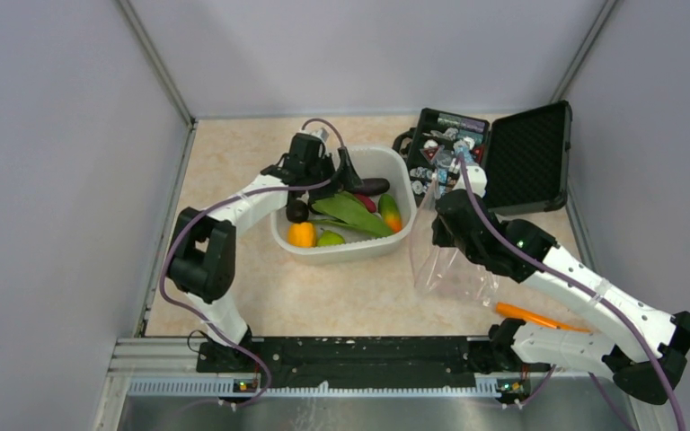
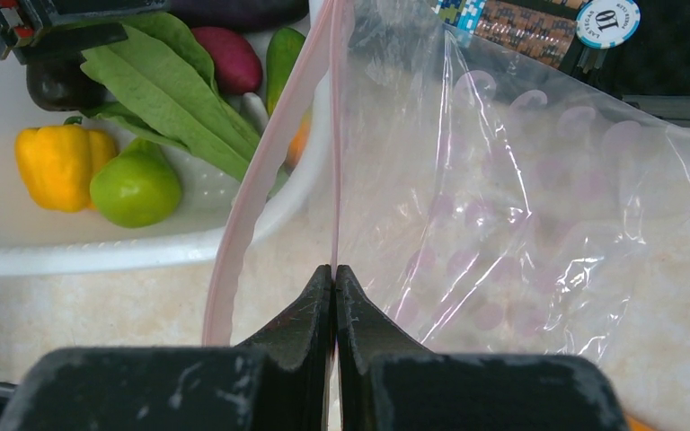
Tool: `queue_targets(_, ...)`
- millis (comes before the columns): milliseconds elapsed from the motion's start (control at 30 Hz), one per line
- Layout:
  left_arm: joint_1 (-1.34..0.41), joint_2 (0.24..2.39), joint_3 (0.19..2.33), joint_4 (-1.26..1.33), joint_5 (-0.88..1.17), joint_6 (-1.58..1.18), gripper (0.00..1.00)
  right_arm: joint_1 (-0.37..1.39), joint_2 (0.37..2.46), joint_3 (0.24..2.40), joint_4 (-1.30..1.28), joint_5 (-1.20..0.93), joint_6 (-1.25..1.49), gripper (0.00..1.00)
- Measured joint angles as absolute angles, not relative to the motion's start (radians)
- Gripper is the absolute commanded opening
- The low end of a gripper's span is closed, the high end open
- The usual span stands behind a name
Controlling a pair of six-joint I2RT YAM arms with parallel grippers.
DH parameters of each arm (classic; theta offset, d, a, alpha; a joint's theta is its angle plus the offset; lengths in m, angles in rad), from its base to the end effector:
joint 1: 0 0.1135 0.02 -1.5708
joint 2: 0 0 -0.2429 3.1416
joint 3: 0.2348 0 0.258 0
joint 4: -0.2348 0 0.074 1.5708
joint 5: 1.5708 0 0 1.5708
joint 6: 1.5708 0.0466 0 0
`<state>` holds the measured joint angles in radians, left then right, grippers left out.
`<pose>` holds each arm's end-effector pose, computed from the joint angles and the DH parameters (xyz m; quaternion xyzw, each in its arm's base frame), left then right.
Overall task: Place the food in the zip-top bag and seal the zipper
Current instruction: Pick up the fake vegetable from the bin.
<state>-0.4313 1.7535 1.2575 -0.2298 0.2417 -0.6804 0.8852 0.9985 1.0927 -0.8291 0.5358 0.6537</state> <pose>0.3610 -0.1784 0.2066 -0.0634 0.9045 -0.3082 0.2877 0.1560 0.1531 0.3246 0.0049 0.8878 0.0985 0.4495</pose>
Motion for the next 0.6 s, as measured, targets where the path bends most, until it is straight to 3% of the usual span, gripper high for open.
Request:
queue_targets(300,-0.469,1.776,1.304,-0.058,0.274,-0.237,0.99,0.885,0.999,1.085,-0.81,0.533,0.636,0.0)
queue_targets(600,-0.472,1.991,1.46,-0.081,0.387,0.094,0.87,0.885,0.999,1.085,-0.803,0.528,0.627,0.0)
